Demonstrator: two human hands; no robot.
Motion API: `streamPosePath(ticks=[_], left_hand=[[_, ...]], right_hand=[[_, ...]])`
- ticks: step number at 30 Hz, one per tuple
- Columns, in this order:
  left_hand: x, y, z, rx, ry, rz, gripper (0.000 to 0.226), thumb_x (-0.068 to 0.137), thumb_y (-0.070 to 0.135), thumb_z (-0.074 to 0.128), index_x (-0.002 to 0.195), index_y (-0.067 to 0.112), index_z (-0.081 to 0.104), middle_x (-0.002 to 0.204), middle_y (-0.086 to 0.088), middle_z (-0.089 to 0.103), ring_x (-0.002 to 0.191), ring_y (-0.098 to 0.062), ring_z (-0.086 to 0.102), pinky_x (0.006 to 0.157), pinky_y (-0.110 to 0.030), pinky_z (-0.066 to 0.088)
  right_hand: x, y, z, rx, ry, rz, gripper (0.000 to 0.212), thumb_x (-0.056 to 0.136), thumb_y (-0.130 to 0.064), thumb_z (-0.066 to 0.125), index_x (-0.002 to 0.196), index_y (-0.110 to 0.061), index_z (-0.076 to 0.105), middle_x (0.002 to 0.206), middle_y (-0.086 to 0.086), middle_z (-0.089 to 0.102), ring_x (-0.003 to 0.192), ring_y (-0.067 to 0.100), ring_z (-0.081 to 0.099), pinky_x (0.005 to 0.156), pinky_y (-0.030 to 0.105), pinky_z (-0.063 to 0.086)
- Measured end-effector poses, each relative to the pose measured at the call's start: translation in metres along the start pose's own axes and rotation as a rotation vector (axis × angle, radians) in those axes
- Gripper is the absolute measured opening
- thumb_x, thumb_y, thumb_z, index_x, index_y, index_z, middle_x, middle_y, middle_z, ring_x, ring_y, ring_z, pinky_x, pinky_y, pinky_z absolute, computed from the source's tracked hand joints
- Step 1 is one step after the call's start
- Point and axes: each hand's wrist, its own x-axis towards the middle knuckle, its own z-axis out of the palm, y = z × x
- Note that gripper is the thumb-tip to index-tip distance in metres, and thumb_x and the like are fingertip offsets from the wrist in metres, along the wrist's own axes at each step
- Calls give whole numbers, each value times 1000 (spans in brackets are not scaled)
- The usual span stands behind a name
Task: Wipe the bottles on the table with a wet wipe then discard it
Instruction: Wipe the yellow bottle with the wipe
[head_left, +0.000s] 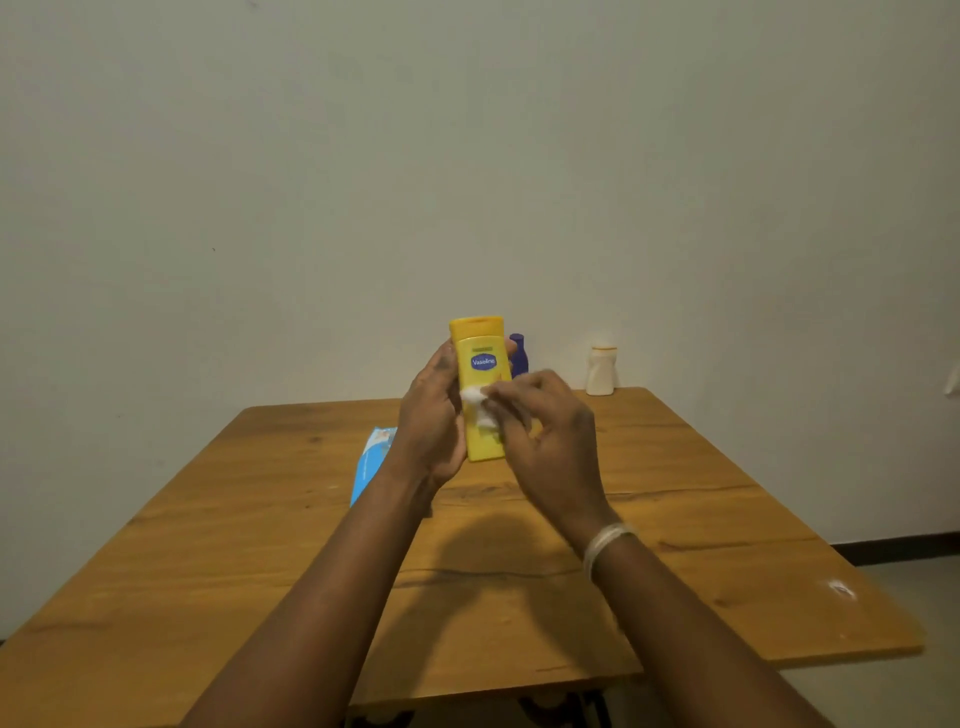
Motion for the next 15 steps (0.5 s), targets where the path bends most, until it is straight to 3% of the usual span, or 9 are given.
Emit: streamPosePath(ticks=[3,6,8,11,13,15], left_hand=[[0,-6,-3,109,-27,56,44,112,27,31,137,1,56,108,-7,78,93,-17,76,73,-29,62],[1,-2,-1,156,15,85,40,112,27,31,128,5,60,93,-2,80,82,-17,76,65,-29,62],[4,5,2,87,100,75,42,112,27,32,124,3,63,99,-9,79,88,-24,74,72,-37,64],[12,12,5,-3,172,82,49,111,33,31,135,-3,55,127,-22,68,95,-31,71,95,-56,55],[14,9,8,5,178,81,49,111,34,32,139,-2,51,132,-24,65,97,-30,71,91,-56,58],[12,1,11,7,136,53,48,112,31,32,143,-2,47,129,-24,65,96,-26,71,80,-42,64]], right_hand=[[45,-1,-5,24,86,32,16,93,-12,69,107,-8,76,95,7,69,87,12,64,73,18,52],[63,2,-5,83,87,72,17,94,-14,67,108,-7,76,99,6,72,91,12,66,76,18,53],[46,3,-2,90,32,74,18,95,-15,67,110,-8,75,99,3,70,90,8,64,74,14,51],[-2,7,4,25,-69,70,21,94,-15,67,113,-8,73,99,4,66,90,6,60,73,8,48],[-17,8,6,9,-75,91,23,93,-13,68,115,-7,73,102,7,67,94,9,60,77,12,52],[-8,6,7,16,-23,110,23,93,-13,68,115,-6,73,103,7,67,97,10,61,81,19,56]])
